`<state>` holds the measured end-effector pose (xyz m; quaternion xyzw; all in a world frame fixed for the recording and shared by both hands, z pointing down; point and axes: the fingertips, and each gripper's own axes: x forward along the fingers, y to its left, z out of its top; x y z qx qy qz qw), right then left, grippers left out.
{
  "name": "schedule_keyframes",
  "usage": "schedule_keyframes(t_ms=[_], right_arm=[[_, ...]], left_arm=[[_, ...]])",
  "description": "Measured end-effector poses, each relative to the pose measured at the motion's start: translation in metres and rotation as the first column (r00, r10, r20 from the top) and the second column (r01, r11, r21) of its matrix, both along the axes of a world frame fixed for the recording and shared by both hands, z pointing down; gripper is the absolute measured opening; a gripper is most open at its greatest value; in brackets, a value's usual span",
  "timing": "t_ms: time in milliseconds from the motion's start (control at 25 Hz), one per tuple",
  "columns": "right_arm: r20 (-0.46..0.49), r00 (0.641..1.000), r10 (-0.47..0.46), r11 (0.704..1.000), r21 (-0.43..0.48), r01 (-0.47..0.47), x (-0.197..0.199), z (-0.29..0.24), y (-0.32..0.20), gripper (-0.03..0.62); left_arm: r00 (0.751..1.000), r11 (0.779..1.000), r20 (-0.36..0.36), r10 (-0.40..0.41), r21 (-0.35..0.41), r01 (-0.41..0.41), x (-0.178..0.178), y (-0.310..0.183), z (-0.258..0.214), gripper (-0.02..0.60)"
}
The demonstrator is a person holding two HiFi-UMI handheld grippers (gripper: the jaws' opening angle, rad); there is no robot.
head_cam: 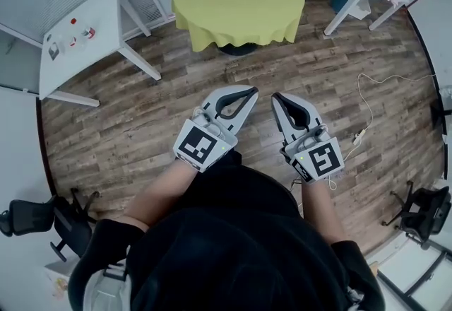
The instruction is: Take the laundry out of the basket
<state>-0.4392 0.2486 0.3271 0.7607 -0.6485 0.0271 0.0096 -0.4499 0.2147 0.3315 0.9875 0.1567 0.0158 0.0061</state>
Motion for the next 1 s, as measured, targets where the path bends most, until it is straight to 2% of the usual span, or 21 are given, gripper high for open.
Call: schedule_keyframes(t_ms=[280, 640, 800, 1000], right_arm=[[-0.01, 1.0, 0.03, 0.999, -0.023, -0.03, 0.03, 0.002, -0.032, 0.026], [-0.012, 0.997, 0.078, 0.997, -0.028, -0.078, 0.057, 0.005, -0.064, 0.026], [-0.009, 0.994, 0.113, 0.993, -0.027, -0.113, 0.075, 0.007, -0.068, 0.026], [-0.001, 0.991, 0.132, 0.991, -0.026, -0.132, 0.1, 0.01, -0.065, 0.026]], left_arm=[[0.999, 0.999, 0.01, 0.037, 0.023, -0.037, 0.032, -0.031, 0.001, 0.011], [0.996, 0.996, -0.006, 0.084, -0.006, -0.084, 0.062, -0.065, 0.002, 0.011], [0.994, 0.994, -0.006, 0.105, -0.023, -0.105, 0.078, -0.068, 0.006, 0.011], [0.992, 0.992, 0.013, 0.125, -0.006, -0.125, 0.101, -0.066, 0.012, 0.011]])
